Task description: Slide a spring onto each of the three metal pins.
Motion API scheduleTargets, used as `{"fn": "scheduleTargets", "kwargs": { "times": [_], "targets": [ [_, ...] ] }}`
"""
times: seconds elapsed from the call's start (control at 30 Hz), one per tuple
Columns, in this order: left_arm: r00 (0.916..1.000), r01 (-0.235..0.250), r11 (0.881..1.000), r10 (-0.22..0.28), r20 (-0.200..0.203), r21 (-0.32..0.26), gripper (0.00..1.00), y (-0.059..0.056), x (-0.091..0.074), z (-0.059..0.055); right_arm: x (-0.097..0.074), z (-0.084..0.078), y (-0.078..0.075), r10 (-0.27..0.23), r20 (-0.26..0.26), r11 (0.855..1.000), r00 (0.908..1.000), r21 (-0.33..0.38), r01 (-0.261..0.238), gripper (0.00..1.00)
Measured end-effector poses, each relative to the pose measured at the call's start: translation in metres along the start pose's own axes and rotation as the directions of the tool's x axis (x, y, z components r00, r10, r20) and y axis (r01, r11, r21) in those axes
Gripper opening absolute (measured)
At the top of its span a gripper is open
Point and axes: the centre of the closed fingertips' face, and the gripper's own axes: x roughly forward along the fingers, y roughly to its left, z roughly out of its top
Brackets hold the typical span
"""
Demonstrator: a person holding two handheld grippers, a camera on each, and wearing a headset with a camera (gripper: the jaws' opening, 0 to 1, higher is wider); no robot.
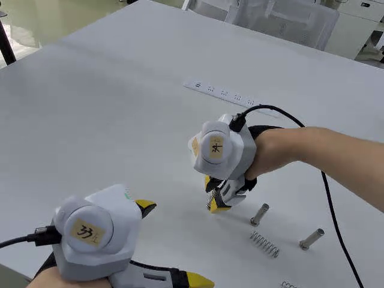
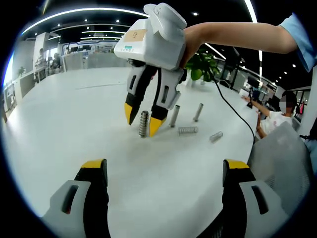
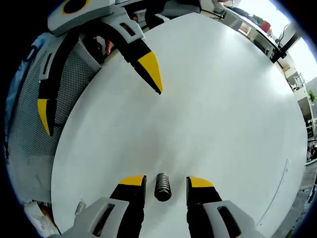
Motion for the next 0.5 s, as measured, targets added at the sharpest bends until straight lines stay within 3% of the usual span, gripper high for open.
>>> {"fn": "scheduleTargets", "kwargs": {
  "times": [0.17, 0.5],
  "targets": [
    [1.0000, 0.001, 1.000, -0.001, 0.001, 0.015, 0.96, 0.0023, -0.0024, 0.0038, -0.0028, -0.0023, -0.0065, -0.047, 0.013, 0.999, 0.9988, 0.014, 0.047, 0.62],
    [0.9999, 0.009, 0.999, -0.009, 0.006, 0.043, 0.97, 0.0038, -0.0041, 0.0096, -0.0059, -0.0048, -0.0014, -0.092, 0.089, 0.991, 0.9918, 0.103, 0.083, 0.99]
  ]
}}
